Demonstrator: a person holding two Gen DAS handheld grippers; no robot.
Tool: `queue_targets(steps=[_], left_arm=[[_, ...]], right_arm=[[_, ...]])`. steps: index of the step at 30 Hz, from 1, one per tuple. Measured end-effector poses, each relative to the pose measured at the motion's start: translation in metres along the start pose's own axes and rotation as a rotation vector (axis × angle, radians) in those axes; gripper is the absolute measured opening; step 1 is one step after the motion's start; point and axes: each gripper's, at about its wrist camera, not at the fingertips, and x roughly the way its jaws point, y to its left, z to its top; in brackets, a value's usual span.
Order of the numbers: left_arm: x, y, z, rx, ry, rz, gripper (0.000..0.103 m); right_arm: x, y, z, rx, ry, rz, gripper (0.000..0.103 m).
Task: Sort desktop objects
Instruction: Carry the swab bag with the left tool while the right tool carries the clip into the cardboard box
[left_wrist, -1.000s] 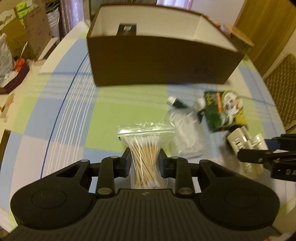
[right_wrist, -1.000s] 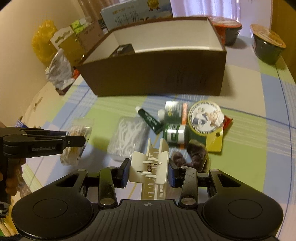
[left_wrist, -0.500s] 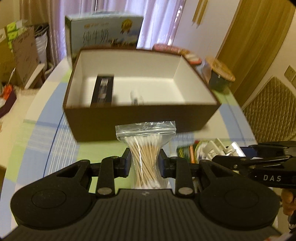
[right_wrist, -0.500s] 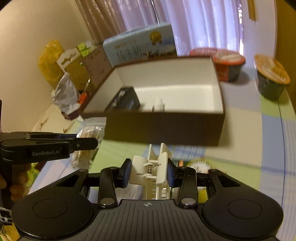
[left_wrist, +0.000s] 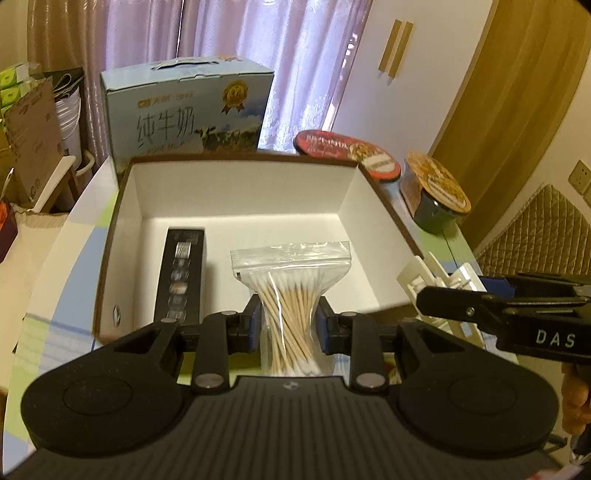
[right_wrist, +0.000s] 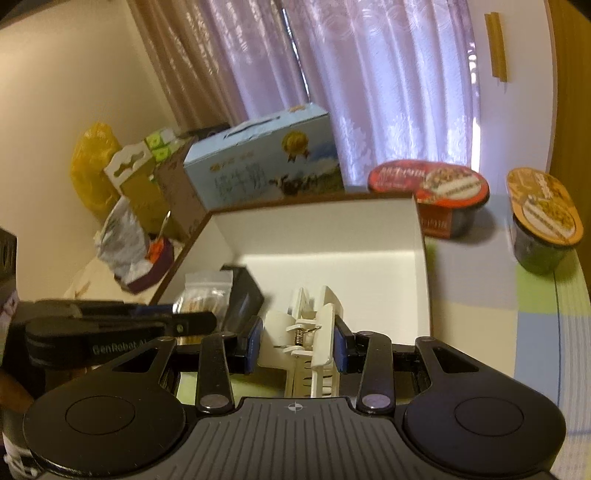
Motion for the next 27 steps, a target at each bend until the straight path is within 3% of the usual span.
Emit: queue_targets(steps=[8, 14, 23, 27], left_arm=[[0.037, 0.000, 0.031, -0.025, 0.022, -0.014, 0.024], [0.072, -0.004, 0.045, -0.056, 0.066, -0.024, 0.024], [0.139, 0.006, 0.039, -0.211, 0.202, -0.071, 0.024], [0.158, 0.009, 0.030, -0.229, 0.243, -0.059, 0.025]], right_arm=[[0.040, -0.021, 0.034, 0.022, 0.004, -0.019, 0.036], [0.081, -0.043, 0.042, 0.038, 0.064, -0.057, 0.036], [0.114, -0.061, 0.032, 0.038, 0.147, -0.087, 0.036], [0.118, -0.067, 0.029, 0.040, 0.165, -0.087, 0.036]])
